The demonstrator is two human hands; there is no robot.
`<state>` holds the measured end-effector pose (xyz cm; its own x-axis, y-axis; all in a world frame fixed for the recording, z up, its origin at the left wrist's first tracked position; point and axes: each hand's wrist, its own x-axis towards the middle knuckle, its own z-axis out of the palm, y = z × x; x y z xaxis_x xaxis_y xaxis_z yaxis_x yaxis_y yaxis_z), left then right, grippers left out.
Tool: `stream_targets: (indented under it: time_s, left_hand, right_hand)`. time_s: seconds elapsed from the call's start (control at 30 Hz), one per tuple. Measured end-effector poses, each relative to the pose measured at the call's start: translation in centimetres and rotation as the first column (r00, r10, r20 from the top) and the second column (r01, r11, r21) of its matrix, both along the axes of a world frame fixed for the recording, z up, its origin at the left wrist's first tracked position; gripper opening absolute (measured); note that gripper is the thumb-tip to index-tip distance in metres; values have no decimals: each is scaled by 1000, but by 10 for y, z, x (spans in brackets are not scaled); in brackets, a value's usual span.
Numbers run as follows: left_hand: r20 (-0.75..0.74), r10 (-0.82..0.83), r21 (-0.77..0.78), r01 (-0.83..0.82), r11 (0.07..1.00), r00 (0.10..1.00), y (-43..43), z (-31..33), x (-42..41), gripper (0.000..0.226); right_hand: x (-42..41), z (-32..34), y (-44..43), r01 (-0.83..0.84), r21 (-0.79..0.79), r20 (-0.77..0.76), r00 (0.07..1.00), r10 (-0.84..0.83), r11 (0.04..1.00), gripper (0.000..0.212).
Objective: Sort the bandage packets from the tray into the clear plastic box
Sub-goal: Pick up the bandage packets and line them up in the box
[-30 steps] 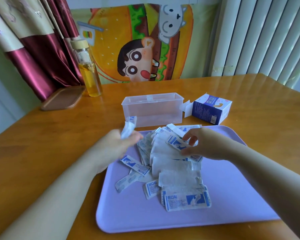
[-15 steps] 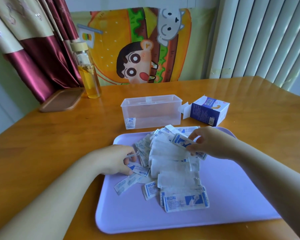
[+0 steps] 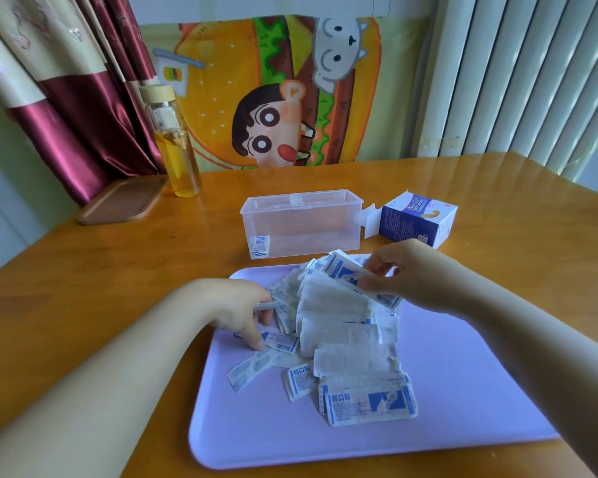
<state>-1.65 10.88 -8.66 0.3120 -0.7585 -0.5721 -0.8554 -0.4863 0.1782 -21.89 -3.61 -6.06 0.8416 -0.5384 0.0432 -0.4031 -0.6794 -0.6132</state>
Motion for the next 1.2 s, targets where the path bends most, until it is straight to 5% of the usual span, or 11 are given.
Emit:
stream_targets:
  time_s: [0.5,0.73,1.2]
  left_hand:
    - [29,-61,96,58,994,998,-9,5,-3,25]
    - [-15,-57,53,58,997,998,-4,8,-2,32]
    - [76,-119,28,117,993,990,4,4,-6,13]
  right_hand:
    - [5,3,14,-117,273,-12,992,125,955,6]
    - [15,-1,18,-64,408,-18,997,78,911,20]
    - [34,-8,34,-168,395,72,986,151,903,7]
